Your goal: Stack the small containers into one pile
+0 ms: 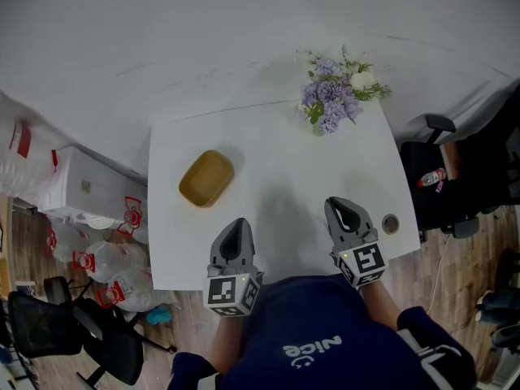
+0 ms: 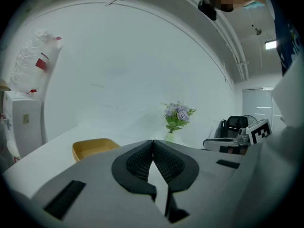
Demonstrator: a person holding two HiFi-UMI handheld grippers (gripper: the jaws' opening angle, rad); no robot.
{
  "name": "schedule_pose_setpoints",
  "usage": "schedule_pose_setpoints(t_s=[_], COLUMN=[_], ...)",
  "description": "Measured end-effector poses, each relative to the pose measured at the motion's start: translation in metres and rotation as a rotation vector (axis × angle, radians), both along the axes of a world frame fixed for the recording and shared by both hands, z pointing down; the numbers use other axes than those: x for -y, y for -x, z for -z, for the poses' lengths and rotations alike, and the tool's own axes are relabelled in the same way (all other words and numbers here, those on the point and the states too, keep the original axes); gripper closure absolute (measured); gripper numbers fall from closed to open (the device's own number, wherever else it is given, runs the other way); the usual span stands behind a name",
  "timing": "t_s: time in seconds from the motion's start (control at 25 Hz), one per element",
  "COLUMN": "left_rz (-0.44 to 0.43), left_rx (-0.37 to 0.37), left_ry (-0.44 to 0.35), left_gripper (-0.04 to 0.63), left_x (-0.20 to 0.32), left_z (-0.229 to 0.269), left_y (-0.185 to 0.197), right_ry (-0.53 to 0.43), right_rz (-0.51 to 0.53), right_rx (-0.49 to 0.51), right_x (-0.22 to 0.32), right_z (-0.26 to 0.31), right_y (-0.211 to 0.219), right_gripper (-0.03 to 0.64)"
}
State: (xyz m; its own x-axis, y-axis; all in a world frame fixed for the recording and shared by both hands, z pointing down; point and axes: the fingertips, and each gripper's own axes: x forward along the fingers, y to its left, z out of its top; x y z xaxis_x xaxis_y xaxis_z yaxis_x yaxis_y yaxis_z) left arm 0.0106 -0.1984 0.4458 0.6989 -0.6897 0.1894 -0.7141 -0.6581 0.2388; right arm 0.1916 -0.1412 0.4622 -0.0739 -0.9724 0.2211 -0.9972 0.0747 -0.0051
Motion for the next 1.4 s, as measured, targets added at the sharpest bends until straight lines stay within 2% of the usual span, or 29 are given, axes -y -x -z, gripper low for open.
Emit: schedule_pose_setpoints(t_s=[0.24, 1.4], left_rz=[-0.018, 0.011], left_rx=[0.009, 0.026], left_ry=[-0.006, 0.005], left_gripper=[0.575, 0.576], left_x=[-0.0016, -0.0025], left_z=[0.0007, -0.0049], left_y=[-0.0022, 0.0036], right_ry=[-0.003, 0.015], right_rz=[0.003, 0.019], right_rx=[0.003, -0.012], right_x=[0.0044, 0.0054], right_z=[0.0032, -0.0025], right_y=[-0.0007, 0.0026], right_gripper=[0.561, 0.569])
